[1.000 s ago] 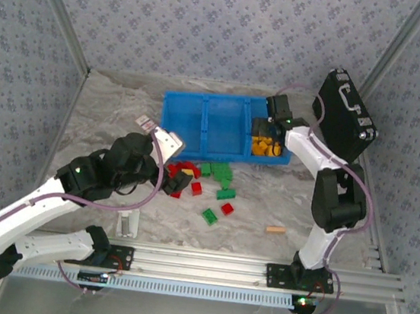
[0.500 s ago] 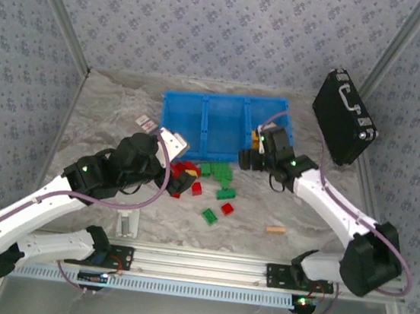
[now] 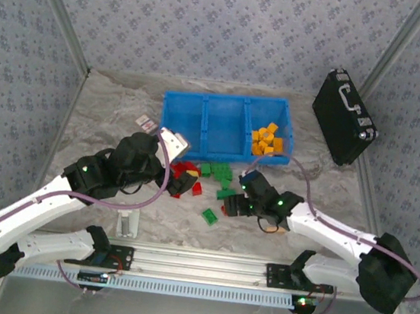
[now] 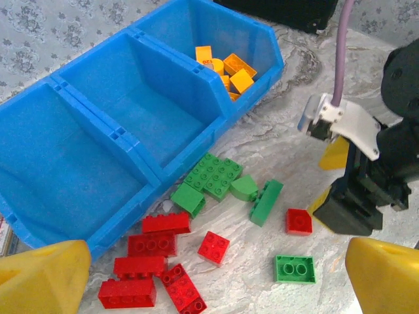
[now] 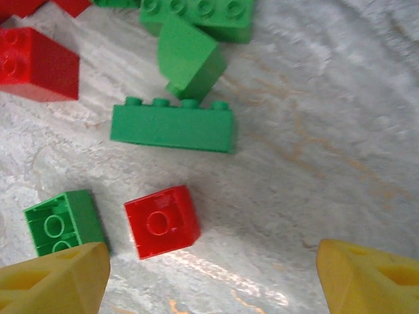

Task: Sort the legos into containers by color
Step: Pick up the lego from the bottom-center of the table.

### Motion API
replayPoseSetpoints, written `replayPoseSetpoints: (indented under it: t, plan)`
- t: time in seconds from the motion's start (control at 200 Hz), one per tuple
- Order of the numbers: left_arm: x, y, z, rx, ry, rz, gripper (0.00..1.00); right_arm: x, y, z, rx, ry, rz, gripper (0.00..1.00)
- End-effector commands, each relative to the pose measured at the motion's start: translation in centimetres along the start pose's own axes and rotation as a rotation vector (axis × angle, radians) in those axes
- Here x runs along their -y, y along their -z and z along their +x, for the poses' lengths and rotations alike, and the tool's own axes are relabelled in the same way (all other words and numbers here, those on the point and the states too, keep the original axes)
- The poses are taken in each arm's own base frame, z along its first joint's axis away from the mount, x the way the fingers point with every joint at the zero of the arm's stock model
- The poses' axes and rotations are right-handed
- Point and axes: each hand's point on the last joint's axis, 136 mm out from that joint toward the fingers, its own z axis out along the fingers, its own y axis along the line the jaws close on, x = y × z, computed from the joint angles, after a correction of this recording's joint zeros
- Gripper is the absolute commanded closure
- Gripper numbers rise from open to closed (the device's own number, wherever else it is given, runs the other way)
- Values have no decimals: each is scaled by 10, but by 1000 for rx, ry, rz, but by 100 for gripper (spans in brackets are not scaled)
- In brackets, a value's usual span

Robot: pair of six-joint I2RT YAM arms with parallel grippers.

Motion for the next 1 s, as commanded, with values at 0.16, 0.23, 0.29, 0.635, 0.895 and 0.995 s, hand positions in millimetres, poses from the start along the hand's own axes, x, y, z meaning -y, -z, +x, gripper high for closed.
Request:
replayPoseSetpoints:
  t: [0.16,0.23,0.29,0.635,0.895,0.995]
  plan:
    - [4,12,-16,47,42,30,0,-12,-33,7,-68,49,57,17]
    - [4,15,-15,48,45,29,0,-14,-38,4,-73,64,72,18]
    - [3,18,-14,47,45,28,0,-15,-42,1,-77,76,88,19]
    - [-1,23,-7,46,39,13,0,-23,-64,-3,-123,120,114,26]
    - [-4,27,-4,50,35,-1,0,-24,-72,7,-168,160,135,37]
    - [-4,26,-4,49,31,-2,0,-21,-67,9,-173,164,146,38]
